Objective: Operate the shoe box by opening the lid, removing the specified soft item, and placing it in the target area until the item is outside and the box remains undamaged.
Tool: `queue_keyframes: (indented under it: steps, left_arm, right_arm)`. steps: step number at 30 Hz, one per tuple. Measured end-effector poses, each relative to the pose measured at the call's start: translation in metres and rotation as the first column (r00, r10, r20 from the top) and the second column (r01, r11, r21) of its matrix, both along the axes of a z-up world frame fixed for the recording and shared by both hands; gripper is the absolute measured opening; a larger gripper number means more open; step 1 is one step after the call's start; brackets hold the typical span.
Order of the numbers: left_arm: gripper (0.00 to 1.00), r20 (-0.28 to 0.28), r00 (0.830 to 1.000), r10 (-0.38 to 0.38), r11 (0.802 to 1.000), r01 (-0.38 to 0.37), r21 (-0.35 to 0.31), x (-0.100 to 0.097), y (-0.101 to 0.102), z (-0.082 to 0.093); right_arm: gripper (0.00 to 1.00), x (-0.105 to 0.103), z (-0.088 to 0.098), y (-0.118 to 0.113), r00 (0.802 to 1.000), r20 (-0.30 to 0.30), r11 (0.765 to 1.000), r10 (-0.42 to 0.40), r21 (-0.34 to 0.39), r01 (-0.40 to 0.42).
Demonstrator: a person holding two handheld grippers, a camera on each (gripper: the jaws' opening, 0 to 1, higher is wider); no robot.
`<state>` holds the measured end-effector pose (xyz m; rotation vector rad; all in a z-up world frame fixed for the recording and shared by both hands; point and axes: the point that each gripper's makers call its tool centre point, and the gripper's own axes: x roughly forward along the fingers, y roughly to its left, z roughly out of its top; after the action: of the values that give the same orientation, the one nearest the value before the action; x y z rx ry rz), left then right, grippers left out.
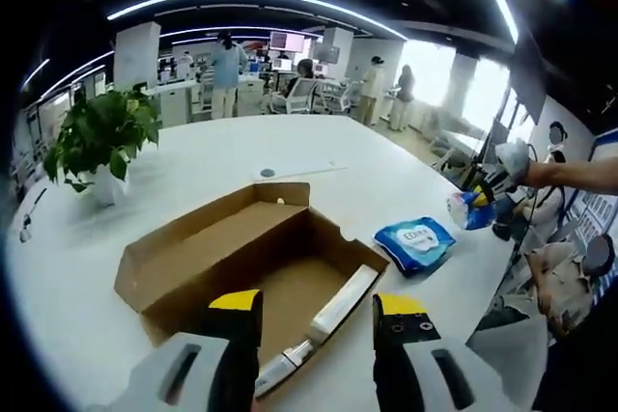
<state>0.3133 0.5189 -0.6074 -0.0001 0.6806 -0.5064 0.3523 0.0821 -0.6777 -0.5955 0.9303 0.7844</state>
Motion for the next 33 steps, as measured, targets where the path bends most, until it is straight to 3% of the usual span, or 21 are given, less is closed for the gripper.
queue_keyframes:
  steps: [10, 15, 33]
  left_arm:
    - [0.46, -0.014, 0.999, 0.034, 0.999, -0.034, 0.016, -0.011, 0.006, -0.004]
    - [0.46, -0.016, 0.998, 0.057, 0.998, -0.057, 0.017, -0.016, 0.012, -0.003]
    - [0.46, -0.037, 0.993, 0.108, 0.994, -0.107, 0.027, -0.03, 0.02, -0.007]
  right_arm:
    - [0.0, 0.006, -0.018, 0.005, 0.997, -0.025, 0.997, 0.073, -0.032, -0.074]
    - [0.0, 0.004, -0.03, 0.006, 0.988, -0.053, 0.986, 0.147, -0.077, -0.151]
    - [0.0, 0.005, -0.053, 0.012, 0.955, -0.107, 0.949, 0.276, -0.127, -0.288]
